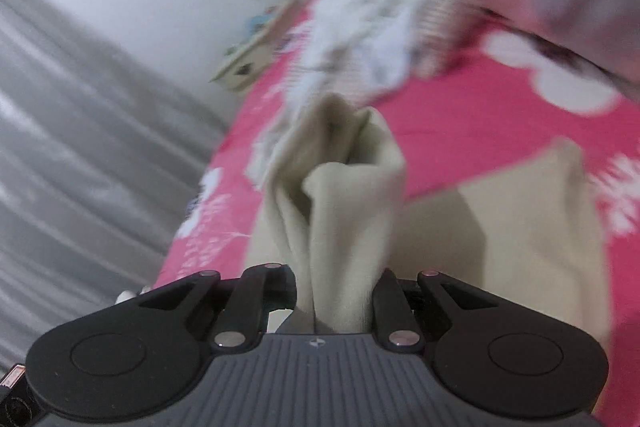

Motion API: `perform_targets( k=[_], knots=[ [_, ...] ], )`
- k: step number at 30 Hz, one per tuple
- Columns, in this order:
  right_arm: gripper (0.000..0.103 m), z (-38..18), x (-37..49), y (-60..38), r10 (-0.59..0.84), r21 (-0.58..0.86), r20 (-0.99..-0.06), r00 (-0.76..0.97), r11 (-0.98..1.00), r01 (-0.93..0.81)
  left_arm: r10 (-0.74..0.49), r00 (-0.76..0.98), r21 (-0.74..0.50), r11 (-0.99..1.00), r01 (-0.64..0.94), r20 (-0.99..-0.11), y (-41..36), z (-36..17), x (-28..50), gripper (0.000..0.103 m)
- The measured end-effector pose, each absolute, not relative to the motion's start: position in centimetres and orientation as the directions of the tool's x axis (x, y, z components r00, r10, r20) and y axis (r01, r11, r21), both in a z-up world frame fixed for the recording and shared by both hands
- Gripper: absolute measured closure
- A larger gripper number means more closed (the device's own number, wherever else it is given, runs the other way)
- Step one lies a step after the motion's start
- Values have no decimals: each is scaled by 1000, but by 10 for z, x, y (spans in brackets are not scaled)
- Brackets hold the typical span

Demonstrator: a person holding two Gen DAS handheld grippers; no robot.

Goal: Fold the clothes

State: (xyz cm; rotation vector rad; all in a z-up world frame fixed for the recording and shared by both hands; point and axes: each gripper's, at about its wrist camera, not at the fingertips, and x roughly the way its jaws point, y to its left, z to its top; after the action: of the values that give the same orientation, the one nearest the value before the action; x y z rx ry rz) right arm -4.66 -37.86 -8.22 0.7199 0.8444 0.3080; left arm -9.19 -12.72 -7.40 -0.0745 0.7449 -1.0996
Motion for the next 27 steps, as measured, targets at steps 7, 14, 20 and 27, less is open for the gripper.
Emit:
perform_targets(
  k=[7,14,20,27],
  knots=[
    [89,-92,-42,-427,526,737,-539,658,673,67,-833,194,-408,440,800,-519,-170,-71,-75,99],
    [89,-138,-41,-462,523,723,-605,600,677,140,-788,109,-464,461,757,-606,-213,-102,-58,95],
    [89,-148,-45,-469,533,732,-584,612,672,112,-884,22,-669,369,645,-466,-152,-69,-46,75],
    [84,-137,-41,-466,497,653,-632,595,755,61,-770,279,-539,612,578,-574,-92,-75,-33,76]
  ],
)
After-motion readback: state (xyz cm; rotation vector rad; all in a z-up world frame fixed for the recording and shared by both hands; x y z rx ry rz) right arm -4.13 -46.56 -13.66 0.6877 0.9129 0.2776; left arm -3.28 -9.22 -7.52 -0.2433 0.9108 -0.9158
